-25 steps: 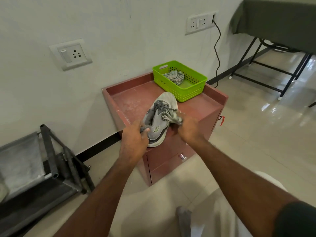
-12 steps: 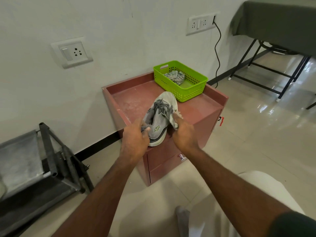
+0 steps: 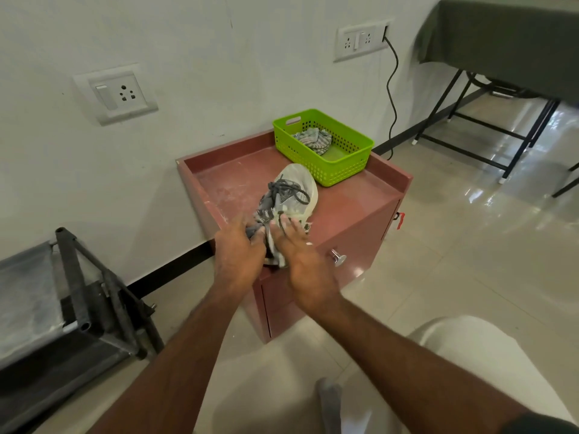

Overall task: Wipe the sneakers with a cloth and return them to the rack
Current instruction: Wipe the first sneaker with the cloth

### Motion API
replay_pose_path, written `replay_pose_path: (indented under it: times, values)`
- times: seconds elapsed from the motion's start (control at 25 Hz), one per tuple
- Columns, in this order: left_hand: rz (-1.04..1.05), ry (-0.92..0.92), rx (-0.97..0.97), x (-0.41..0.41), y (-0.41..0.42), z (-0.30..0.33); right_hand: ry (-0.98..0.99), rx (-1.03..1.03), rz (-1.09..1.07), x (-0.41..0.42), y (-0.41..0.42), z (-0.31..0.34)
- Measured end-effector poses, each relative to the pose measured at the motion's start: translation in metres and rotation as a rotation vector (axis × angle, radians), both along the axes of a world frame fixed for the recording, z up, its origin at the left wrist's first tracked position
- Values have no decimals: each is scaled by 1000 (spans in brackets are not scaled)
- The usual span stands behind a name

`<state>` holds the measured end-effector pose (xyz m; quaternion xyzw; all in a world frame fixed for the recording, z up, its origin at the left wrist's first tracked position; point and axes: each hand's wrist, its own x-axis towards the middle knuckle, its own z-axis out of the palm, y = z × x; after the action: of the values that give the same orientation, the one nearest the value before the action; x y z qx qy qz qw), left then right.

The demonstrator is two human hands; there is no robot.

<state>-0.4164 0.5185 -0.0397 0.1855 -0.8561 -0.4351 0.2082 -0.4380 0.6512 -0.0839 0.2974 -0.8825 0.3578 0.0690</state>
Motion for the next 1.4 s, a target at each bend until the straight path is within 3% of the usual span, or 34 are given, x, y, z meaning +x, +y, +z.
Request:
replay_pose_path:
  times: [0.12, 0.24, 0.44, 0.52, 0.6, 0.64, 0.72, 0.84, 0.92, 1.08, 1.16, 1.28, 1.4]
  values:
    - [-27, -2, 9, 3, 5, 0, -81, 46, -164, -21, 12, -8]
    - [-24, 3, 24, 1, 2, 0, -122, -53, -320, -28, 17, 1]
    - [-12, -6, 13, -3, -3, -7, -29, -74, -2, 7, 1, 4]
    - [6, -27, -4, -4, -4, -9, -129, -245, -40, 4, 5, 4]
    - [-8, -35, -25, -4, -6, -8, -392, -567, -259, -10, 15, 13]
    - [-25, -31, -26, -3, -5, -6, -425, -655, -381, -18, 19, 16]
    - [-42, -22, -25, -4, -2, -3, -287, -557, -459, -28, 16, 18]
    - [-43, -11, -59, -2, 2, -6, -214, -224, -124, -22, -2, 12]
    - [-37, -7, -60, -4, 2, -7, -255, -135, -50, -15, -1, 18]
    - [-28, -35, -64, -2, 1, -5, -394, -125, -19, -2, 19, 41]
    - [-46, -30, -50, 1, 1, -2, -497, -246, -148, -7, 30, 51]
    - [-58, 3, -29, 0, -3, 1, -346, -414, -382, -18, 31, 49]
    - [-25, 58, 21, 0, -5, 0, -369, -339, -148, -13, 12, 28]
